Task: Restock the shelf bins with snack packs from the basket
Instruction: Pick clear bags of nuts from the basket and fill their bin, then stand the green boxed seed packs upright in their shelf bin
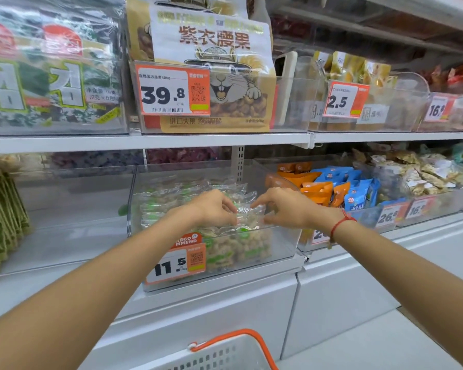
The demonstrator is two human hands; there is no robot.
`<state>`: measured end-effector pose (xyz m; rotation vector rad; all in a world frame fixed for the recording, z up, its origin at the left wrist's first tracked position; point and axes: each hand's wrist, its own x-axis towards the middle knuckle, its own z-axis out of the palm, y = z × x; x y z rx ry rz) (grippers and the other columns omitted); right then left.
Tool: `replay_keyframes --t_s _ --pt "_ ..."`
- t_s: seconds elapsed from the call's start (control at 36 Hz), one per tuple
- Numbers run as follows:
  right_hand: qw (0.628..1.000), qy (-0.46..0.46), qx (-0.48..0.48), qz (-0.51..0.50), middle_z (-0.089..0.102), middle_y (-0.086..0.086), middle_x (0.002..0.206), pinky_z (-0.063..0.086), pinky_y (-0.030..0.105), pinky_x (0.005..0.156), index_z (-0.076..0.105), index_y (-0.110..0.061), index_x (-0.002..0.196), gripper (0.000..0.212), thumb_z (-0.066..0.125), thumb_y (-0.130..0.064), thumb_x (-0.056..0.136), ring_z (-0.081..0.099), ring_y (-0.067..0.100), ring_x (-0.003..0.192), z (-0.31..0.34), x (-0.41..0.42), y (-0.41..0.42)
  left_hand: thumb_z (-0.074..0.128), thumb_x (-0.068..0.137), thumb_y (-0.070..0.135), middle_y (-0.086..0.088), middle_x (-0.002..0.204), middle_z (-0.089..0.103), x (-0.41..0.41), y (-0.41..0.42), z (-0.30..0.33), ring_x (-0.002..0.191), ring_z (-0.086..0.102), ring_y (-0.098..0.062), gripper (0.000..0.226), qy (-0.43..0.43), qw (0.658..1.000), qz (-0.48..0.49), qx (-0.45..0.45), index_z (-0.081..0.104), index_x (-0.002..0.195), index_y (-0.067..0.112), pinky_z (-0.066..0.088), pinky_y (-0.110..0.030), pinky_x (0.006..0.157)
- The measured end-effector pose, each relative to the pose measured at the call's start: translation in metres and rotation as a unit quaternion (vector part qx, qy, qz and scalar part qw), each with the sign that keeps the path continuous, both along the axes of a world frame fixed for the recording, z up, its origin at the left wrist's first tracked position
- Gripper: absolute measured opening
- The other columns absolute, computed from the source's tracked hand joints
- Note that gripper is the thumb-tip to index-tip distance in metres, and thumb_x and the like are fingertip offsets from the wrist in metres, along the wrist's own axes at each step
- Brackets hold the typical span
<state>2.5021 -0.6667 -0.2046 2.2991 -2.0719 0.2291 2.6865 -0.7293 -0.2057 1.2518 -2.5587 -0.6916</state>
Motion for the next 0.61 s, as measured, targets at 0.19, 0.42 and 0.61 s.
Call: replay_keyframes --t_s 0.19,0.42,0.61 --pt "0.989 -0.086 -0.059 0.104 0.062 -0.011 0.116 0.046 0.03 0.088 0.067 -0.033 0.111 0.026 0.065 -0.028 0.086 0.056 0.008 0.105 -0.008 0.042 0.069 0.065 0.085 0.038 0.016 0.119 0.064 0.056 0.086 -0.017 0.111 0.058 -0.01 0.031 0.082 0.968 0.057 -0.23 0.063 0.115 0.036 0.047 -0.03 0.088" --pt "0.983 0.036 0.111 0.139 0.068 -0.012 0.103 0.042 0.025 0.075 0.064 -0.034 0.114 0.024 0.054 -0.029 0.093 0.06 0.009 0.097 -0.062 0.099 0.105 0.06 0.087 0.04 0.028 0.102 0.058 0.14 0.149 -0.068 0.104 0.057 0.002 0.024 0.013 0.981 0.115 -0.156 0.059 0.111 0.043 0.038 -0.024 0.075" --pt "0.954 0.119 0.231 0.15 0.058 -0.001 0.128 0.041 0.031 0.09 0.059 -0.029 0.124 0.03 0.05 -0.026 0.095 0.054 0.021 0.118 -0.158 0.146 0.113 0.057 0.09 0.041 0.017 0.115 0.064 0.196 0.171 -0.156 0.106 0.06 -0.008 0.021 -0.101 0.985 0.135 -0.031 0.06 0.111 0.04 0.046 -0.029 0.082"
